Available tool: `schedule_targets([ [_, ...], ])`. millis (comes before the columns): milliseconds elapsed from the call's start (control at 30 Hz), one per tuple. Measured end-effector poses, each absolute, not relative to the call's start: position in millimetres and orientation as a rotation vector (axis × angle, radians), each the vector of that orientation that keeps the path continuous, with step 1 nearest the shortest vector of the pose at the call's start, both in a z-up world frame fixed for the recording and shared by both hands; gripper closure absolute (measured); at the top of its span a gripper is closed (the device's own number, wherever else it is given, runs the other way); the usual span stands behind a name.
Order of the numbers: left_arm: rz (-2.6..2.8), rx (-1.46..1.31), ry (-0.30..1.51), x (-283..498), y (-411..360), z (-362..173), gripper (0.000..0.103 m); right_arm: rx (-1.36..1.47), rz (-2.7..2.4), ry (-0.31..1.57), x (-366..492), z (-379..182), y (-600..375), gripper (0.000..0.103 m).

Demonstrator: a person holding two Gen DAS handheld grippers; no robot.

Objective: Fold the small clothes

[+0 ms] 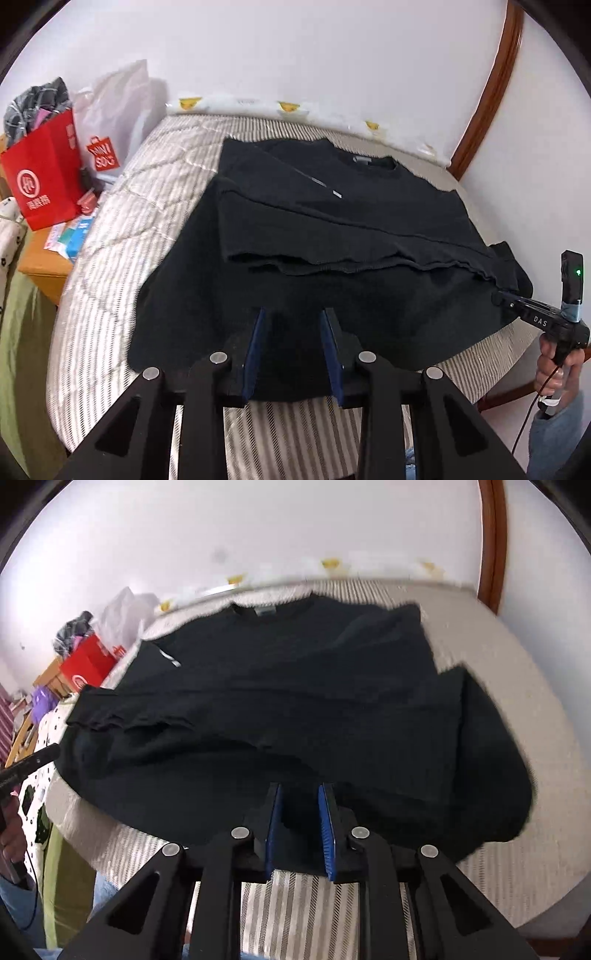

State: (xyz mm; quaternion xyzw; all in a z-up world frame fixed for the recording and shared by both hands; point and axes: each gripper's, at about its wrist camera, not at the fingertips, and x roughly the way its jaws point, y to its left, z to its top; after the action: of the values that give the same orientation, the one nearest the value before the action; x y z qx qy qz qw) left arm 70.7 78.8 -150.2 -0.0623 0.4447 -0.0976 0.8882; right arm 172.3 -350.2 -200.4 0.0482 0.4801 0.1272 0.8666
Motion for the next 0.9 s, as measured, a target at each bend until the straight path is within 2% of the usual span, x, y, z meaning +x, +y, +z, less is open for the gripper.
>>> schedule_targets([
  [233,-0.16,-0.091,0.936,100.1,70.1,-161.3,0.074,0.092,0.216,1.018,187.7,-206.4,-350.8,0.098],
  [467,-0.131,0.013,0.906,124.5,61.0,-161.4,0.074,0.007,0.119,0.952,212.7,-203.1,-346.2,0.099],
  [900,-0.188,-0.135,0.925,203.4,64.8,-157.1,0.074,0.081,0.086,0.963,303.5,-202.8,-356.7,0.099],
])
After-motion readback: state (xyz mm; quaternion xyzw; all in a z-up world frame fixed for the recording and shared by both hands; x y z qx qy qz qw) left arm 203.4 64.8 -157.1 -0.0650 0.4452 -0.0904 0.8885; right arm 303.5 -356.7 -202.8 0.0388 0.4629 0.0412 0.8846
